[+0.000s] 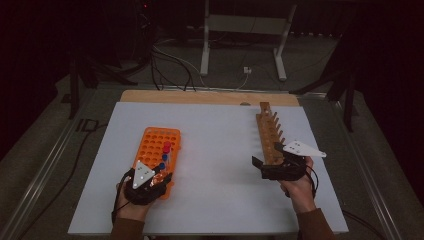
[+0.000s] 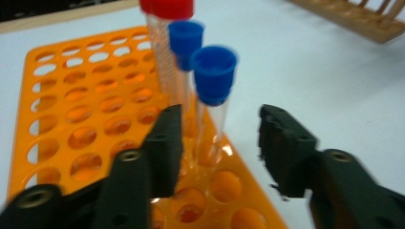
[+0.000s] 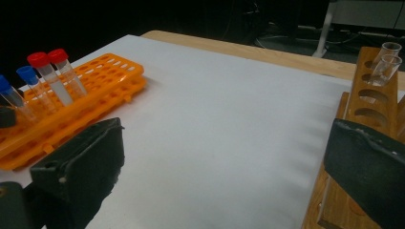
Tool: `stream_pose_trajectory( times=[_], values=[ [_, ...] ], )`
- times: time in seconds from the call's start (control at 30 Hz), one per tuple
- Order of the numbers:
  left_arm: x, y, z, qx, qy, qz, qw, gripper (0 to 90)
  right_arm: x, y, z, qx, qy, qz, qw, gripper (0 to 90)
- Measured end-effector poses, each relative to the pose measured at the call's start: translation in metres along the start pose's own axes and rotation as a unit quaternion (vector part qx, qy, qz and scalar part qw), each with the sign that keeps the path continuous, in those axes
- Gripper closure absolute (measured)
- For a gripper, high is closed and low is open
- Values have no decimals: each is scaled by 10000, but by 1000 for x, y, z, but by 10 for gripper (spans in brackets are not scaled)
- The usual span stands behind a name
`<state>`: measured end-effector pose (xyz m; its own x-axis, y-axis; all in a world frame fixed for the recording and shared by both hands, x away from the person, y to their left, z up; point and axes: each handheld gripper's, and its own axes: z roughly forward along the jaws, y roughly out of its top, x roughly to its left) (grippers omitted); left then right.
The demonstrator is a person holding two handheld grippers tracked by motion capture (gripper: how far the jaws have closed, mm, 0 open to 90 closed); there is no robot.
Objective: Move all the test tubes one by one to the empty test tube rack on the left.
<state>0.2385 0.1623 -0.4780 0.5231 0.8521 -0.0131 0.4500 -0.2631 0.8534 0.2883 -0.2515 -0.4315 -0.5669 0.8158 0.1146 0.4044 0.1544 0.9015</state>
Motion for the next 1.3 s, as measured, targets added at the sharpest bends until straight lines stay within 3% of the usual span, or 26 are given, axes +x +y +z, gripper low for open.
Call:
stream_pose_trajectory(
  times=[0.37, 0.7, 1.07, 1.3],
  values=[
    [2, 26, -12, -731, -193, -298, 9967, 196, -4, -2, 2, 30, 29, 121, 9999, 0],
    [-9, 51, 2, -809, -311, -350, 9956, 24, -4, -3, 4, 52, -19, 118, 9999, 0],
    [-29, 57, 21, -718, -623, -256, 9951, 6, -8, 0, 0, -35, -159, 111, 9998, 0],
    [-35, 52, 23, -648, -778, -233, 9946, 6, -16, 17, 2, -144, -339, -1, 9993, 0]
  ],
)
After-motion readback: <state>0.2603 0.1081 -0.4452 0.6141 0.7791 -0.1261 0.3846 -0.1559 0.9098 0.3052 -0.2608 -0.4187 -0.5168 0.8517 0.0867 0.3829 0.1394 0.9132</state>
